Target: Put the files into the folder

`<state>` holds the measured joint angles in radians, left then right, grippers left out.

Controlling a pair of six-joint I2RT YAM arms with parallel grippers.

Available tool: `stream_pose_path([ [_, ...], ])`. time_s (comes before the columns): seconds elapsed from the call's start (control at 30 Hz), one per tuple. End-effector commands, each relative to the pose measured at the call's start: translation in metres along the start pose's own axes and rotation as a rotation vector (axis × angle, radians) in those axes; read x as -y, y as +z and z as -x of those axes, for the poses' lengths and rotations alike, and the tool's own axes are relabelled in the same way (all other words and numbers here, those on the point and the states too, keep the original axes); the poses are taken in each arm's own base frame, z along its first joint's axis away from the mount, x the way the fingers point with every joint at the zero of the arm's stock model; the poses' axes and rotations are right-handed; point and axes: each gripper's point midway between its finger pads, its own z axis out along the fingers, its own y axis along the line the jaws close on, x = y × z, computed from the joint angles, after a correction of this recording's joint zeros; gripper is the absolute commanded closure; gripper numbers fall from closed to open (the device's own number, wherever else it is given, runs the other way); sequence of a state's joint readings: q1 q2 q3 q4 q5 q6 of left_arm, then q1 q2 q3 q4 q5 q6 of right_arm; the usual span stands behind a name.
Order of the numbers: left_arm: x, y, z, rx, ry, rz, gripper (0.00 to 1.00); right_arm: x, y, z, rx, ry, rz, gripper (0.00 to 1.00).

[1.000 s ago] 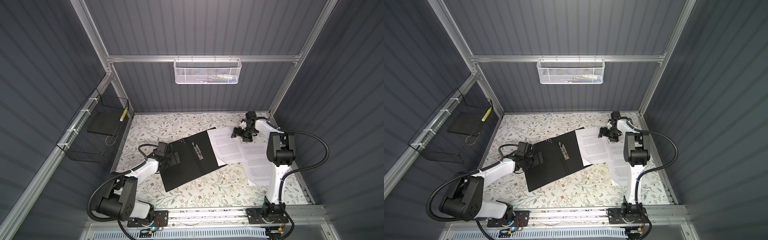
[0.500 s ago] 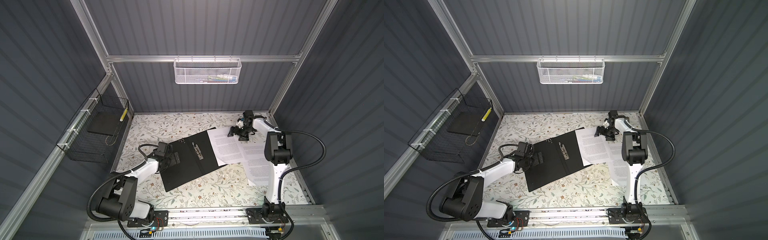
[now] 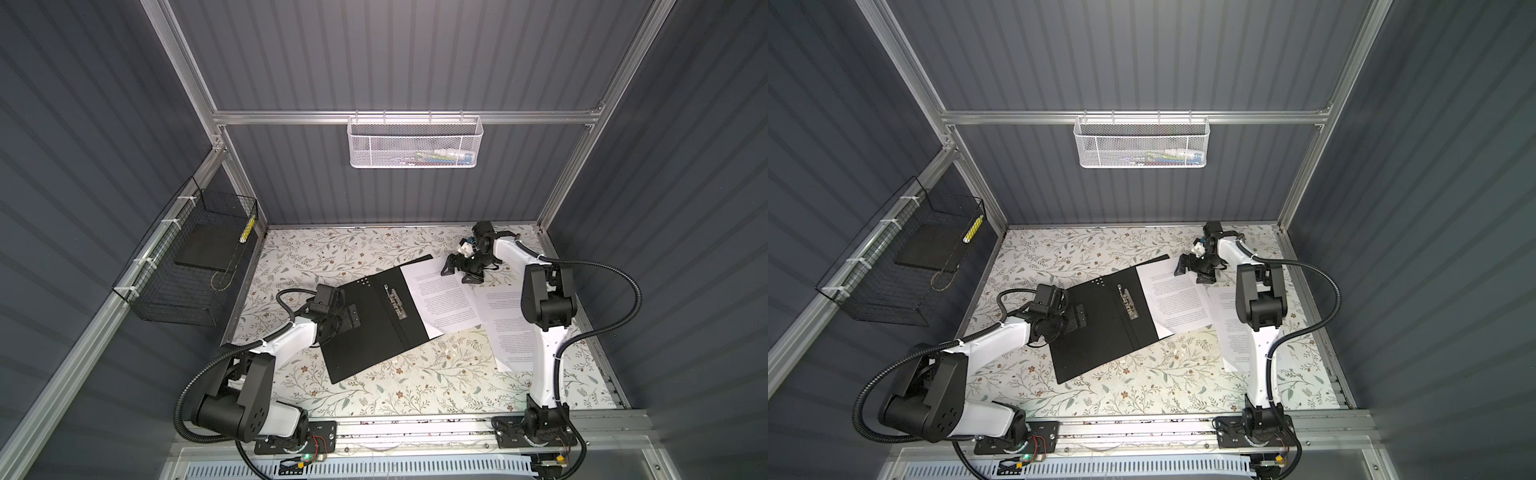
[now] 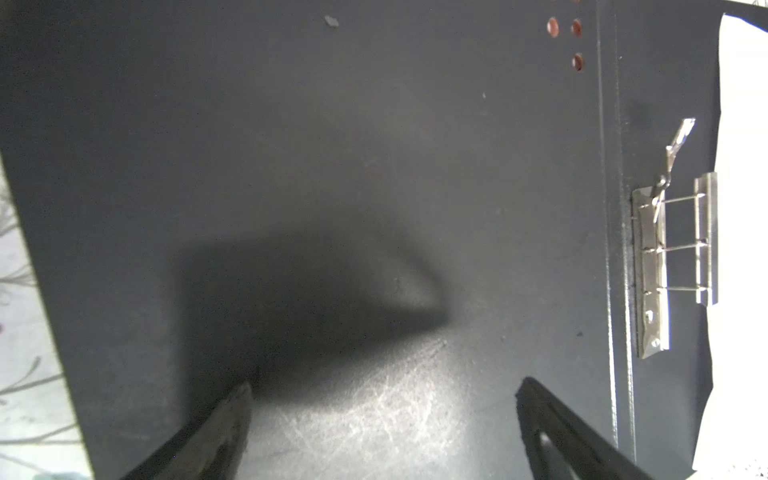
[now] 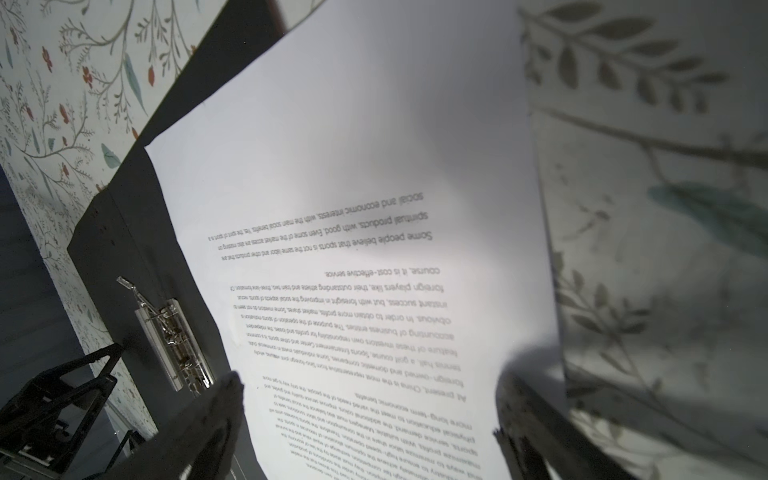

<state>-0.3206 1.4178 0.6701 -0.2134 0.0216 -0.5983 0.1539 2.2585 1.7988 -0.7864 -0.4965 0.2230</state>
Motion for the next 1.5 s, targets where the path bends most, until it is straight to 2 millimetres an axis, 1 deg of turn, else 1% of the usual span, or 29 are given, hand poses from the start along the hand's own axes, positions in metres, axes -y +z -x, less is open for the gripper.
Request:
stream_pose_path([
  [0.0, -0.009, 0.003, -0.010, -0.031, -0.014, 0.022, 0.00, -0.012, 0.006, 0.003, -0.006, 0.002, 0.034, 0.05],
  [0.07, -0.010, 0.002, -0.010, -0.030, -0.014, 0.025, 0.00, -0.020, 0.006, 0.003, 0.002, -0.010, 0.048, 0.06],
  [0.13, -0.010, 0.002, -0.011, -0.030, -0.015, 0.026, 0.00, -0.027, 0.002, 0.004, 0.016, -0.035, 0.051, 0.06],
  [0.23, -0.010, 0.003, -0.011, -0.033, -0.016, 0.024, 0.00, -0.036, -0.017, 0.003, 0.065, -0.074, 0.023, 0.06],
  [0.3, -0.009, 0.002, -0.010, -0.029, -0.016, 0.022, 0.00, -0.041, -0.031, -0.004, 0.110, -0.093, -0.004, 0.06],
  [0.37, -0.009, 0.001, -0.010, -0.026, -0.018, 0.021, 0.00, -0.043, -0.034, -0.016, 0.122, -0.111, -0.034, 0.05],
  [0.43, -0.009, 0.000, -0.009, -0.025, -0.017, 0.021, 0.00, -0.046, -0.028, -0.032, 0.103, -0.108, -0.038, 0.05],
  [0.5, -0.009, 0.000, -0.010, -0.025, -0.016, 0.021, 0.00, -0.049, -0.017, -0.046, 0.075, -0.098, -0.025, 0.05],
  [0.57, -0.009, 0.001, -0.011, -0.028, -0.016, 0.021, 0.00, -0.051, -0.005, -0.055, 0.051, -0.095, -0.020, 0.05],
  [0.63, -0.009, 0.001, -0.011, -0.030, -0.018, 0.019, 0.00, -0.052, 0.004, -0.059, 0.031, -0.086, -0.011, 0.05],
  [0.73, -0.010, 0.000, -0.012, -0.030, -0.018, 0.018, 0.00, -0.053, 0.013, -0.058, 0.028, -0.069, 0.002, 0.05],
  [0.93, -0.010, -0.003, -0.011, -0.021, -0.017, 0.020, 0.00, -0.058, 0.017, -0.048, 0.043, -0.063, 0.010, 0.05],
  [1.07, -0.011, -0.002, -0.014, -0.027, -0.021, 0.023, 0.00, -0.058, 0.022, -0.044, 0.041, -0.058, 0.007, 0.05],
  [1.3, -0.017, 0.000, -0.018, -0.035, -0.025, 0.041, 0.00, -0.055, 0.038, -0.046, 0.005, -0.048, -0.005, 0.05],
  [1.47, -0.019, 0.001, -0.018, -0.036, -0.024, 0.048, 0.00, -0.065, 0.046, -0.047, -0.012, -0.060, 0.009, 0.05],
])
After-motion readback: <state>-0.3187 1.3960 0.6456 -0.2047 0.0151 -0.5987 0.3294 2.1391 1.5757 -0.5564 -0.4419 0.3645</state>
